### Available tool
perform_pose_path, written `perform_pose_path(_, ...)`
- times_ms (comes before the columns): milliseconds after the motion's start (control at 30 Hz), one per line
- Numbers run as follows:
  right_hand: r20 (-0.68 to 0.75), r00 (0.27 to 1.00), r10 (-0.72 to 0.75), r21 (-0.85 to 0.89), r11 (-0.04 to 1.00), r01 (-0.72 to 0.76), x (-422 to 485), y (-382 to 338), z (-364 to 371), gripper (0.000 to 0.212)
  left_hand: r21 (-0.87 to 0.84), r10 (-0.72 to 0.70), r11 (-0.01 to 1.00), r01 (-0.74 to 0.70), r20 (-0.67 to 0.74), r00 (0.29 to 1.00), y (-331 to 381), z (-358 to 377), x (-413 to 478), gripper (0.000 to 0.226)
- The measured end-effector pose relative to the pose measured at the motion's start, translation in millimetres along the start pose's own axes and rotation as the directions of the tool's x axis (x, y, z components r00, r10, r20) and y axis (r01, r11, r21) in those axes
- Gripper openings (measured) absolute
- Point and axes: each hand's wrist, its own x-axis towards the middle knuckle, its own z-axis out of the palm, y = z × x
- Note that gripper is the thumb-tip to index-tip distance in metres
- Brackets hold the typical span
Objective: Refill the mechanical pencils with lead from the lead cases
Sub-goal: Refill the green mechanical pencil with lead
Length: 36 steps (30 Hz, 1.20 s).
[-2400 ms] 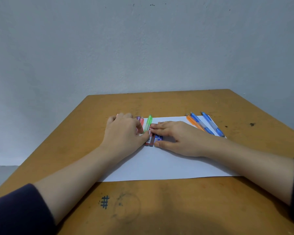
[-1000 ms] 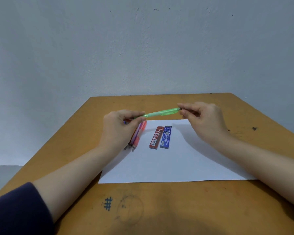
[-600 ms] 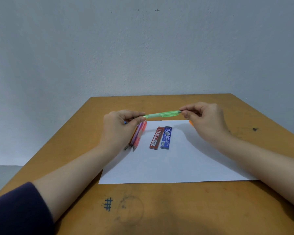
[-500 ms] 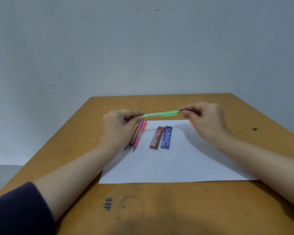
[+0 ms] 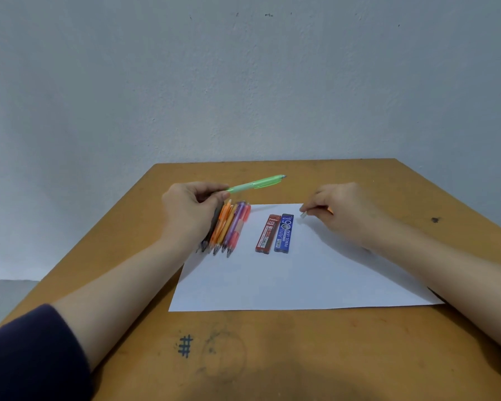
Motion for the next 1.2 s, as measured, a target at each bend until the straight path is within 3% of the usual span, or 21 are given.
perform_pose_path(133, 0.091, 0.979, -0.183, -0.057, 0.980, 0.189, 0, -5, 1, 0.017, 0.003, 0.011, 1.000, -0.011, -0.008, 1.000, -1, -2, 2, 0.015)
perform_pose_path(267, 0.238, 0.969, -0.060, -0.064, 0.995, 0.077, -1, -11, -3, 0.022, 0.019, 0.004, 1.000, -0.004, -0.006, 1.000, -2, -1, 2, 0.013)
perform_pose_path(600, 0.254, 0.967, -0.024, 0.036, 0.999, 0.015, -4, -10, 1, 0.027, 0.033, 0.020, 0.999, -0.020, 0.027, 0.999, -2, 0, 0, 0.013)
perform_pose_path(667, 0.214, 0.976, -0.045, 0.045, 0.998, 0.036, -5, -10, -1, 0.026, 0.033, 0.021, 0.999, -0.022, 0.030, 0.999, -3, 0, 0, 0.014)
perform_pose_path(800, -0.032, 0.999, -0.034, 0.090, 0.995, 0.037, -5, -6, -4, 0.022, 0.022, 0.034, 0.999, -0.035, 0.045, 0.998, -2, 0, 0, 0.014)
perform_pose_path(967, -0.282, 0.958, 0.043, 0.107, 0.994, -0.013, -2, -7, -4, 0.021, 0.028, 0.081, 0.996, -0.084, 0.117, 0.990, 0, 1, -4, 0.015)
perform_pose_path(1200, -0.314, 0.949, 0.032, 0.114, 0.993, 0.004, -3, -6, -7, 0.015, -0.020, 0.120, 0.993, -0.118, 0.140, 0.983, 2, 2, -7, 0.015)
